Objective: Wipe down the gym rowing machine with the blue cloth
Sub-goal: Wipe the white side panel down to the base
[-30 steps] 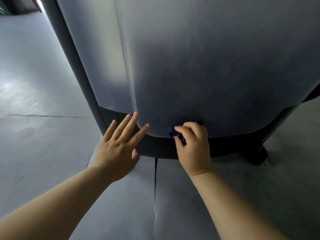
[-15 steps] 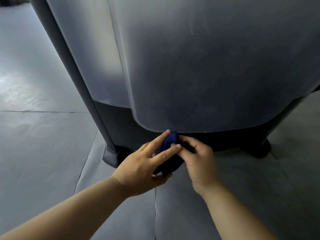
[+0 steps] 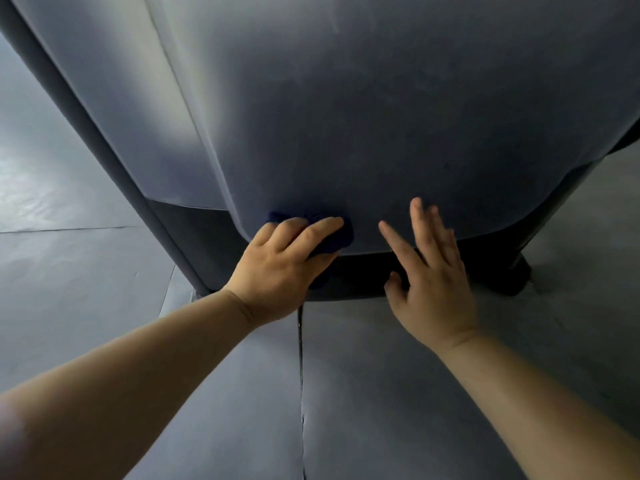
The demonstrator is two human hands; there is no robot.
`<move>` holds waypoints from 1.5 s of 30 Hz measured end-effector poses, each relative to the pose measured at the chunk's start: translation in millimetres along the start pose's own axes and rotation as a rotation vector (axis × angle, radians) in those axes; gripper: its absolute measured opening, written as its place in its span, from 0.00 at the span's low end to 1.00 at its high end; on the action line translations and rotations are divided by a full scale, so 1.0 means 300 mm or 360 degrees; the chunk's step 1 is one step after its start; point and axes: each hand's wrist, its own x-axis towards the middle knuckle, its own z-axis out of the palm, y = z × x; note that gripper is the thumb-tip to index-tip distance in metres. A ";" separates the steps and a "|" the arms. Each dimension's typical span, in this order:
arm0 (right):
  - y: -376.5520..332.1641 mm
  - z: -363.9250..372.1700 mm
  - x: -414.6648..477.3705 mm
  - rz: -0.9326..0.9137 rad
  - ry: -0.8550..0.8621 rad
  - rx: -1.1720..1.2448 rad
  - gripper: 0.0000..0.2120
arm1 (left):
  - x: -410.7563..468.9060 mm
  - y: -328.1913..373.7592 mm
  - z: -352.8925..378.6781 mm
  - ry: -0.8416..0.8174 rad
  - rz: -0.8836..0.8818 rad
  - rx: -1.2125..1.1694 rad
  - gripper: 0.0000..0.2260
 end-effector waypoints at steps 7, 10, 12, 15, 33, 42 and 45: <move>-0.003 0.034 -0.002 0.0007 0.0053 0.0080 0.41 | -0.024 0.013 0.053 -0.0062 0.0084 0.0137 0.19; -0.019 0.050 0.000 0.0037 0.0099 0.0144 0.41 | -0.022 0.029 0.074 -0.0042 -0.0020 0.0055 0.18; -0.033 0.057 0.000 0.0066 0.0121 0.0199 0.40 | -0.054 0.078 0.122 0.0001 -0.0204 -0.0052 0.15; -0.032 0.058 -0.003 0.0085 0.0109 0.0222 0.39 | -0.098 0.171 0.189 -0.0098 -0.0548 -0.0204 0.13; 0.022 0.042 -0.030 -0.0012 -0.0069 0.0131 0.39 | -0.177 0.251 0.309 -0.0469 -0.0424 -0.0331 0.17; -0.006 0.062 -0.026 0.0035 0.0003 0.0192 0.38 | -0.001 0.211 0.233 0.0016 -0.0247 -0.0192 0.13; -0.003 0.051 -0.029 0.0011 -0.0010 0.0206 0.35 | -0.098 0.219 0.280 -0.0305 -0.0004 -0.0070 0.11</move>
